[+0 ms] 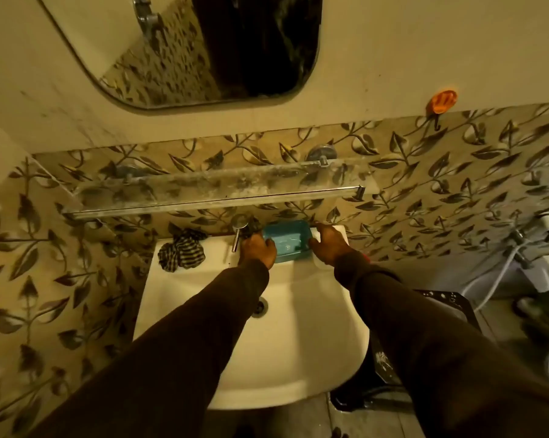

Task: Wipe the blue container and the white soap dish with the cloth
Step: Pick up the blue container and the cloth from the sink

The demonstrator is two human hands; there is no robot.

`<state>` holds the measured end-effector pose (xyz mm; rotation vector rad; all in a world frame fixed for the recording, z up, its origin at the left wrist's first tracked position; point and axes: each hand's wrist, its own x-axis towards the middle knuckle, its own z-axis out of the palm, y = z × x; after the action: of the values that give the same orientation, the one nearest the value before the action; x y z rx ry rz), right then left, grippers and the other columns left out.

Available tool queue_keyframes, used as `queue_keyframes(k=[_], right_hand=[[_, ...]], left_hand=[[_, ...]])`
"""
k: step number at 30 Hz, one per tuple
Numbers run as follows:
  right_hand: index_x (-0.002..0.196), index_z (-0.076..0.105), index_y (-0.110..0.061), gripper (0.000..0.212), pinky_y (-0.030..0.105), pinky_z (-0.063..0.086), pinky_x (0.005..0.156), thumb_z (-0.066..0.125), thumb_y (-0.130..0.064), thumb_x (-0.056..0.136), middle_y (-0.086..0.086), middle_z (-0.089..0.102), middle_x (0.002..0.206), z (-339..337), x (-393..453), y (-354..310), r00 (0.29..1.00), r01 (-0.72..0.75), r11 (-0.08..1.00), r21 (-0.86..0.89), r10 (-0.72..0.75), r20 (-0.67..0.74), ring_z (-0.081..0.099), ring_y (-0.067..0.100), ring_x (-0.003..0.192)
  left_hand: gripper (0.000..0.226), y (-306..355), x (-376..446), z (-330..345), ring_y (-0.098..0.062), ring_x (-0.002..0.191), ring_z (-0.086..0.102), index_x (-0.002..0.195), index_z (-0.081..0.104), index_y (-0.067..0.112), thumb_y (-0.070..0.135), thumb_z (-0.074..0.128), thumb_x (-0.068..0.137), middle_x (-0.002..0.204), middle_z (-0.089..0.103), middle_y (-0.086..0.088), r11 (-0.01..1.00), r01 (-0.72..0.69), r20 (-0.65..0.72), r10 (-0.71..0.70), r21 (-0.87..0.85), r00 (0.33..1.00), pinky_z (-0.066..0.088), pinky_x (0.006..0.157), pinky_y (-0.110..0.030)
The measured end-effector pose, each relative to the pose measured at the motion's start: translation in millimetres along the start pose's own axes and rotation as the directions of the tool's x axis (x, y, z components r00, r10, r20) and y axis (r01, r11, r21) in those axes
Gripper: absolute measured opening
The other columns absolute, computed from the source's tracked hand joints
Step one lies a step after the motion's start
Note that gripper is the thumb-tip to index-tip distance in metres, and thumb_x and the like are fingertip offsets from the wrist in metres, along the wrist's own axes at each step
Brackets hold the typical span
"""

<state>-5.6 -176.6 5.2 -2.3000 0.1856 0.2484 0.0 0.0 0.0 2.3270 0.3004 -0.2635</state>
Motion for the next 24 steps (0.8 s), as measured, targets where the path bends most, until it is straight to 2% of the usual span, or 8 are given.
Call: queue_keyframes(k=[3, 9, 14, 18, 20, 22, 24], right_hand=[[0.136, 0.048, -0.007, 0.042, 0.034, 0.041, 0.099, 0.054, -0.019, 0.096, 0.017, 0.054, 0.137, 1, 2, -5, 1.000, 0.008, 1.000, 0.010, -0.008, 0.020, 0.051, 0.033, 0.124], [0.134, 0.050, -0.009, 0.039, 0.031, 0.041, 0.096, 0.053, -0.021, 0.097, 0.016, 0.057, 0.133, 10, 7, -1, 0.997, -0.006, 1.000, 0.009, 0.006, 0.081, 0.054, 0.031, 0.120], [0.135, 0.049, -0.004, 0.043, 0.032, 0.038, 0.101, 0.053, -0.023, 0.097, 0.017, 0.052, 0.138, 10, 1, -1, 0.998, 0.042, 0.999, -0.010, -0.042, 0.036, 0.049, 0.032, 0.126], [0.132, 0.054, -0.007, 0.042, 0.034, 0.038, 0.104, 0.057, -0.026, 0.095, 0.016, 0.051, 0.137, 8, -8, 4, 0.995, 0.089, 0.996, -0.014, -0.090, -0.031, 0.048, 0.032, 0.125], [0.124, 0.059, -0.008, 0.033, 0.036, 0.046, 0.097, 0.058, -0.021, 0.094, 0.015, 0.055, 0.129, 4, -14, 7, 0.986, 0.133, 0.991, 0.003, -0.132, -0.103, 0.055, 0.031, 0.115], [0.113, 0.061, -0.009, 0.022, 0.033, 0.049, 0.084, 0.057, -0.016, 0.094, 0.011, 0.057, 0.116, -1, -21, 7, 0.973, 0.177, 0.983, 0.038, -0.169, -0.154, 0.058, 0.027, 0.100], [0.103, 0.060, -0.013, 0.012, 0.034, 0.052, 0.073, 0.057, -0.016, 0.092, 0.003, 0.058, 0.106, -7, -31, 3, 0.963, 0.226, 0.970, 0.087, -0.209, -0.170, 0.059, 0.024, 0.089]], left_hand=[[0.039, 1, 0, 3, -0.039, 0.123, 0.055, 0.134, 0.056, 0.003, 0.027, 0.048, 0.103, 0.132, 0.060, -0.023, 0.999, 0.019, 0.030, -0.021, 0.050, 0.999, 0.046, 0.105, -0.046], [0.041, 6, -8, 6, -0.037, 0.128, 0.053, 0.141, 0.049, 0.007, 0.024, 0.047, 0.105, 0.139, 0.057, -0.020, 0.999, 0.036, 0.039, -0.036, 0.008, 0.999, 0.043, 0.104, -0.038], [0.040, 9, -15, 5, -0.036, 0.126, 0.056, 0.140, 0.052, 0.008, 0.022, 0.050, 0.103, 0.136, 0.059, -0.017, 0.994, 0.051, 0.015, -0.050, -0.095, 0.999, 0.045, 0.103, -0.037], [0.039, 9, -27, 1, -0.034, 0.121, 0.060, 0.137, 0.056, 0.011, 0.025, 0.052, 0.101, 0.131, 0.064, -0.016, 0.969, 0.051, -0.025, -0.059, -0.240, 0.998, 0.050, 0.104, -0.045], [0.037, 9, -39, -3, -0.033, 0.118, 0.062, 0.136, 0.057, 0.011, 0.024, 0.052, 0.101, 0.129, 0.065, -0.014, 0.963, 0.025, -0.067, -0.045, -0.269, 0.997, 0.052, 0.099, -0.038], [0.034, 7, -50, -5, -0.031, 0.115, 0.063, 0.133, 0.058, 0.010, 0.024, 0.049, 0.103, 0.125, 0.066, -0.014, 0.958, -0.009, -0.109, -0.023, -0.288, 0.994, 0.048, 0.086, -0.028], [0.033, 2, -60, -8, -0.029, 0.111, 0.064, 0.131, 0.059, 0.010, 0.027, 0.046, 0.105, 0.122, 0.066, -0.014, 0.933, -0.038, -0.150, -0.017, -0.357, 0.989, 0.046, 0.082, -0.027]])
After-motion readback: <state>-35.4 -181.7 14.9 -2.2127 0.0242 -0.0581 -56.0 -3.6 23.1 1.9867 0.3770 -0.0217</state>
